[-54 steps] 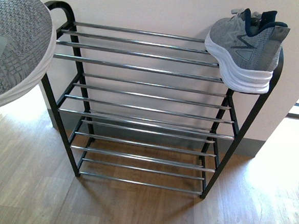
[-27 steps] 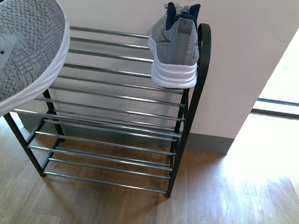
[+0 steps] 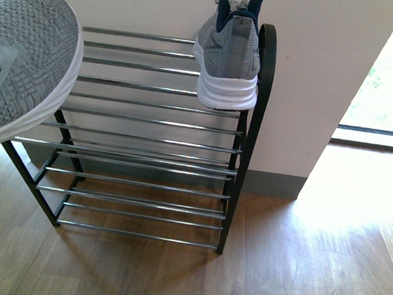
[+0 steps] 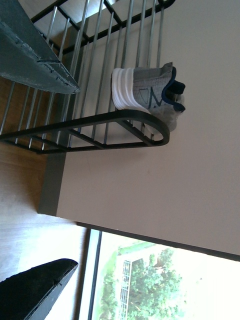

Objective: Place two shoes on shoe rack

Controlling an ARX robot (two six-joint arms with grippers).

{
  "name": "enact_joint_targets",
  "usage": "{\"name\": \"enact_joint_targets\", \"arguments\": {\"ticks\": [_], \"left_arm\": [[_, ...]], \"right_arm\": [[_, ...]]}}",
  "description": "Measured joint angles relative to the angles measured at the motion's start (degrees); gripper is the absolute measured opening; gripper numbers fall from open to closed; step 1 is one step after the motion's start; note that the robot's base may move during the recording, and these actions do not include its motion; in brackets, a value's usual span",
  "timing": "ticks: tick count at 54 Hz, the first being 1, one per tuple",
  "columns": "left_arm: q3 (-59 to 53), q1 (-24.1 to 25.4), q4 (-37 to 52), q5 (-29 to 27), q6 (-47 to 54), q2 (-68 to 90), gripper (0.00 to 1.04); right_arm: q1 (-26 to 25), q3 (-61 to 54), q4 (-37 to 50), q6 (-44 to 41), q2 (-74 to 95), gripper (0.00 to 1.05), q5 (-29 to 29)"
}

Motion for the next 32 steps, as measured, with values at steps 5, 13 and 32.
{"name": "enact_joint_targets", "arguments": {"ticks": [5,13,32], "left_arm": [[-1.55,-1.81,11.08,-5.38,1.46,3.1,0.02],[5.44,-4.83,13.35,-5.51,2.95,11.87,0.02],[30.67,-7.02,2.64,1.79,-5.92,34.58,0.02]], "right_arm": [[0.0,0.0,0.0,0.0,0.0,0.96,0.02],[0.0,0.0,0.0,0.0,0.0,0.96,-0.04],[0.0,0.0,0.0,0.0,0.0,0.96,-0.07]]}}
